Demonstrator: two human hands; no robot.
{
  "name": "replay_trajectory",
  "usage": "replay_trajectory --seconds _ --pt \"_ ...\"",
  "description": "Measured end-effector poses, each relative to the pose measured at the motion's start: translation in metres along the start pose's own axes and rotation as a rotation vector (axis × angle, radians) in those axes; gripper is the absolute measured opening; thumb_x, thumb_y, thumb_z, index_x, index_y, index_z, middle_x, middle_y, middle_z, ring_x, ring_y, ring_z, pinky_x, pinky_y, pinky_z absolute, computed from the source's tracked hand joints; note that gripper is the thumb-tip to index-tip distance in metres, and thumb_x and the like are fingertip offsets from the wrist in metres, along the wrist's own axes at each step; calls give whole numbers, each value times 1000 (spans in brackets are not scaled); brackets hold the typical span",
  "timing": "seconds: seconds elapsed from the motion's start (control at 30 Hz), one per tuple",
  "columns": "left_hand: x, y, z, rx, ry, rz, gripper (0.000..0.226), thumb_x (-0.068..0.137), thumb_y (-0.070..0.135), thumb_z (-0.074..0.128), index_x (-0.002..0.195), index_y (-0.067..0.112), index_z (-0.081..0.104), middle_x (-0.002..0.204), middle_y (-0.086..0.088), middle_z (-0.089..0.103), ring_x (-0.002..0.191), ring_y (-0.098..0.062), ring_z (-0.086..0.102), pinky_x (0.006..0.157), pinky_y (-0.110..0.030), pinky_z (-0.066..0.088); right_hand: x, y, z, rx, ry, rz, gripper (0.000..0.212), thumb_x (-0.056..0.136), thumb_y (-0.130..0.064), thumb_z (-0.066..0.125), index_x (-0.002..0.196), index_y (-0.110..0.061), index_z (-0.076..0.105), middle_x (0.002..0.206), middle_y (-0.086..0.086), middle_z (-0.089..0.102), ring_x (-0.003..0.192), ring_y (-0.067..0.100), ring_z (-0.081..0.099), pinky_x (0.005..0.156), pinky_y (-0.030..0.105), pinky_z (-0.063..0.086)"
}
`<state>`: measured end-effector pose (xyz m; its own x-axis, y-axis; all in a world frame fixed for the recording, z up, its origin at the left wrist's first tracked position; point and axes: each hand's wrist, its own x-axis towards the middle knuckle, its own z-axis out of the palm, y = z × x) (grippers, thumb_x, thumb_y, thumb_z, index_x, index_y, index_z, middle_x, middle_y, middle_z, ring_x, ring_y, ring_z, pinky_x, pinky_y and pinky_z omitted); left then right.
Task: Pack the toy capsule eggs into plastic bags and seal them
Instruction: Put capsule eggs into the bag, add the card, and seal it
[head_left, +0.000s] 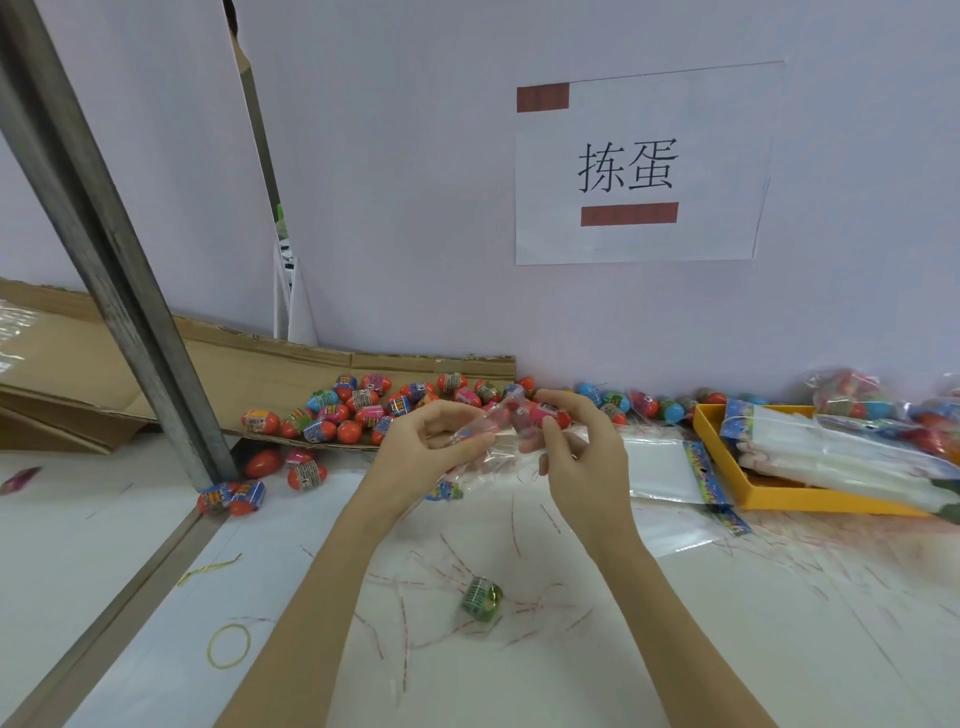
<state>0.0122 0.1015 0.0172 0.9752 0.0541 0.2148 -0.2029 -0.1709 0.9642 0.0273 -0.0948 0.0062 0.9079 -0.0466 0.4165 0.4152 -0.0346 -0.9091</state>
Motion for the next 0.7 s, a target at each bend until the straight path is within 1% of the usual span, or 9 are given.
replay_trajectory --seconds 0.07,0.17,0.23,0.33,0.43,0.5,0.53,0.6,0.7 --pt "-1 2 0 -23 -17 28 31 80 35 89 109 33 79 115 8 78 110 -11 74 92 -27 61 -1 -1 -1 -31 -19 -11 28 101 -11 64 125 -25 64 119 -4 66 87 18 75 70 27 55" --pt "-2 4 1 -35 -16 59 31 84 32 86 114 27 78 113 6 79 108 -11 74 87 -18 58 -2 -3 -1 -131 -77 -58 29 92 -19 78 117 -26 65 105 -17 71 86 7 73 71 19 55" --pt "-2 5 2 -33 -4 57 27 87 31 84 112 25 79 109 5 80 104 -11 75 83 -16 57 -2 -4 0 -190 -118 -84 24 89 -21 81 110 -26 70 100 -17 73 85 3 72 72 18 56" --pt "-2 4 1 -33 13 46 22 90 27 80 112 23 80 107 5 80 102 -11 76 81 -16 57 -2 -5 2 -180 -162 -90 21 91 -20 79 110 -26 74 105 -11 72 88 5 72 75 23 59" --pt "-1 5 1 -62 -1 27 23 90 29 80 112 22 80 108 3 81 103 -13 76 83 -19 59 -3 -6 2 -70 -177 -16 17 94 -20 76 108 -30 76 100 -14 76 88 10 72 75 30 62" --pt "-1 5 1 -89 -1 10 25 87 33 81 110 23 81 108 2 81 103 -13 76 83 -18 58 -3 -5 2 -23 -165 26 15 95 -22 75 107 -30 77 98 -14 77 88 11 73 72 28 60" --pt "-1 5 1 -98 1 4 24 87 33 81 109 24 82 108 2 81 103 -12 76 82 -16 57 -3 -4 2 -3 -152 44 15 95 -22 74 107 -30 77 98 -14 77 88 10 73 69 24 57" --pt "-1 5 1 -98 -3 -10 20 89 31 81 109 27 82 108 3 81 103 -11 76 80 -15 57 -5 -2 3 48 -104 96 14 96 -21 74 106 -29 78 96 -13 78 85 9 73 64 20 55" --pt "-1 4 1 -82 -31 -24 17 90 25 82 107 26 82 107 1 81 101 -14 76 75 -17 58 -6 -2 3 47 -38 125 18 96 -16 73 108 -28 78 98 -14 77 85 9 74 62 21 58"
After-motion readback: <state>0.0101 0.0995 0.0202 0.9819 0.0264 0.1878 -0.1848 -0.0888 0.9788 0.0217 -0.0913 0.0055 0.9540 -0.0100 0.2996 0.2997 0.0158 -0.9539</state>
